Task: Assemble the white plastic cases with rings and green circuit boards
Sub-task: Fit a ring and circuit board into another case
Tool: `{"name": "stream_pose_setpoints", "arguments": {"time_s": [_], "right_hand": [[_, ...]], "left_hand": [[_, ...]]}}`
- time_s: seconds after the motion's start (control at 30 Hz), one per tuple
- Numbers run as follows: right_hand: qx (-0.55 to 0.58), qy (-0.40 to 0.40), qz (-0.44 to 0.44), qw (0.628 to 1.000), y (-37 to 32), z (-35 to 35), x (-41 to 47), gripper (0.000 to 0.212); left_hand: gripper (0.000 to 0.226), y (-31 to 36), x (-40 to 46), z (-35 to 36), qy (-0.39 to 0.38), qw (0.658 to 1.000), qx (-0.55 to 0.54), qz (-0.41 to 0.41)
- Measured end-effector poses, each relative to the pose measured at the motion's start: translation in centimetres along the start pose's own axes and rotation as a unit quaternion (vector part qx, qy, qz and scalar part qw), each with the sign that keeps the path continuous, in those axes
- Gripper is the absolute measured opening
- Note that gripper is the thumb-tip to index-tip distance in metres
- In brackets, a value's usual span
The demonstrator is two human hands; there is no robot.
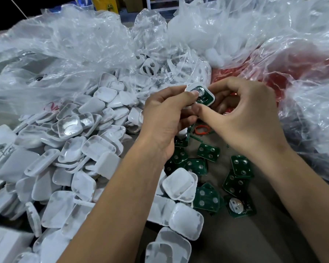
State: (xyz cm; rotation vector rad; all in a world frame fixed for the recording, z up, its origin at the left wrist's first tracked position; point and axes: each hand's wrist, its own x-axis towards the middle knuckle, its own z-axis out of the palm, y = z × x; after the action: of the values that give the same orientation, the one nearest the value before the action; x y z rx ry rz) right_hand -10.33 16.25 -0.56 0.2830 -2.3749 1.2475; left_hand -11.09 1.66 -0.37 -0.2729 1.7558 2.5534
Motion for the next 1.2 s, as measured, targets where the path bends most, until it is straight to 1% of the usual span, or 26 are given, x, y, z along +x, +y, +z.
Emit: {"name": "stream_pose_setpoints", "arguments": {"time_s": [0.07,0.13,0.23,0.3,0.4,0.47,0.5,0.53,0.6,0.63,0.67,0.73,0.8,0.83,0.87,0.9,0.97,1.0,1.07,1.1,1.17,1.2], "right_hand": [[0.026,0.004,-0.004,1.0,0.1,-0.3,0.1,0.021],[0.059,0.005,-0.007,0.998,0.1,-0.7,0.3,0.021],[0.152,-0.014,-0.001,0.988,0.1,-1.1,0.6,0.019],[0.213,-0.03,-0.002,0.977,0.2,-1.4,0.7,0.019],[0.246,-0.046,-0.013,0.968,0.2,-1.3,0.6,0.026],[0.27,-0.042,0.0,0.962,0.4,-1.1,0.7,0.036],[0.274,-0.039,0.011,0.961,0.5,-1.1,0.8,0.036],[0.253,-0.04,0.01,0.967,0.7,-1.0,0.8,0.03],[0.133,-0.067,-0.028,0.988,1.1,-0.8,0.7,0.011],[0.072,-0.09,-0.048,0.992,1.2,-0.6,0.5,0.004],[0.028,-0.122,-0.056,0.991,1.2,-0.3,0.2,0.005],[-0.067,-0.196,-0.087,0.975,1.2,0.6,-0.3,0.023],[-0.154,-0.246,-0.129,0.948,1.4,1.5,-0.5,0.044],[-0.16,-0.255,-0.129,0.945,1.4,1.7,-0.6,0.047],[-0.152,-0.254,-0.126,0.947,1.4,1.9,-0.6,0.047],[-0.14,-0.249,-0.125,0.95,1.4,1.9,-0.7,0.043],[-0.122,-0.232,-0.127,0.957,1.5,1.9,-0.6,0.025],[-0.122,-0.225,-0.129,0.958,1.5,1.8,-0.5,0.022],[-0.123,-0.222,-0.126,0.959,1.7,1.5,-0.2,0.025],[-0.113,-0.218,-0.124,0.961,1.7,1.3,-0.1,0.023],[-0.073,-0.186,-0.105,0.974,1.7,0.8,0.1,0.016],[-0.03,-0.163,-0.079,0.983,1.8,0.6,0.2,0.014]], "left_hand": [[0.02,0.2,0.1,-0.1,-0.024,0.999,-0.021,-0.004],[0.019,0.4,0.0,-0.1,-0.067,0.996,-0.062,-0.011],[0.012,0.5,-0.2,-0.2,-0.151,0.979,-0.132,-0.026],[0.018,0.6,-0.3,-0.2,-0.194,0.965,-0.175,-0.036],[0.025,0.7,-0.4,-0.5,-0.219,0.955,-0.195,-0.04],[0.028,1.0,-0.4,-0.9,-0.214,0.956,-0.2,-0.033],[0.03,1.2,-0.3,-1.1,-0.208,0.955,-0.21,-0.028],[0.034,1.5,-0.2,-1.5,-0.2,0.953,-0.226,-0.022],[0.037,2.3,-0.1,-2.2,-0.188,0.945,-0.268,-0.012],[0.037,2.6,0.0,-2.5,-0.186,0.938,-0.293,-0.007],[0.036,2.9,0.1,-2.8,-0.184,0.93,-0.318,-0.003],[0.034,3.2,0.2,-3.1,-0.178,0.92,-0.35,0.002],[0.033,3.2,0.2,-3.3,-0.173,0.92,-0.351,0.007],[0.034,3.2,0.1,-3.3,-0.172,0.923,-0.343,0.009],[0.035,3.2,0.1,-3.3,-0.171,0.928,-0.332,0.012],[0.037,3.1,0.1,-3.3,-0.169,0.931,-0.323,0.014],[0.039,3.1,0.2,-3.3,-0.167,0.934,-0.317,0.016],[0.039,3.1,0.2,-3.4,-0.166,0.933,-0.318,0.017],[0.038,3.1,0.3,-3.4,-0.165,0.933,-0.32,0.017],[0.037,3.1,0.3,-3.5,-0.166,0.932,-0.321,0.017],[0.037,3.1,0.3,-3.5,-0.168,0.931,-0.322,0.016],[0.037,3.1,0.3,-3.5,-0.169,0.931,-0.322,0.015]]}}
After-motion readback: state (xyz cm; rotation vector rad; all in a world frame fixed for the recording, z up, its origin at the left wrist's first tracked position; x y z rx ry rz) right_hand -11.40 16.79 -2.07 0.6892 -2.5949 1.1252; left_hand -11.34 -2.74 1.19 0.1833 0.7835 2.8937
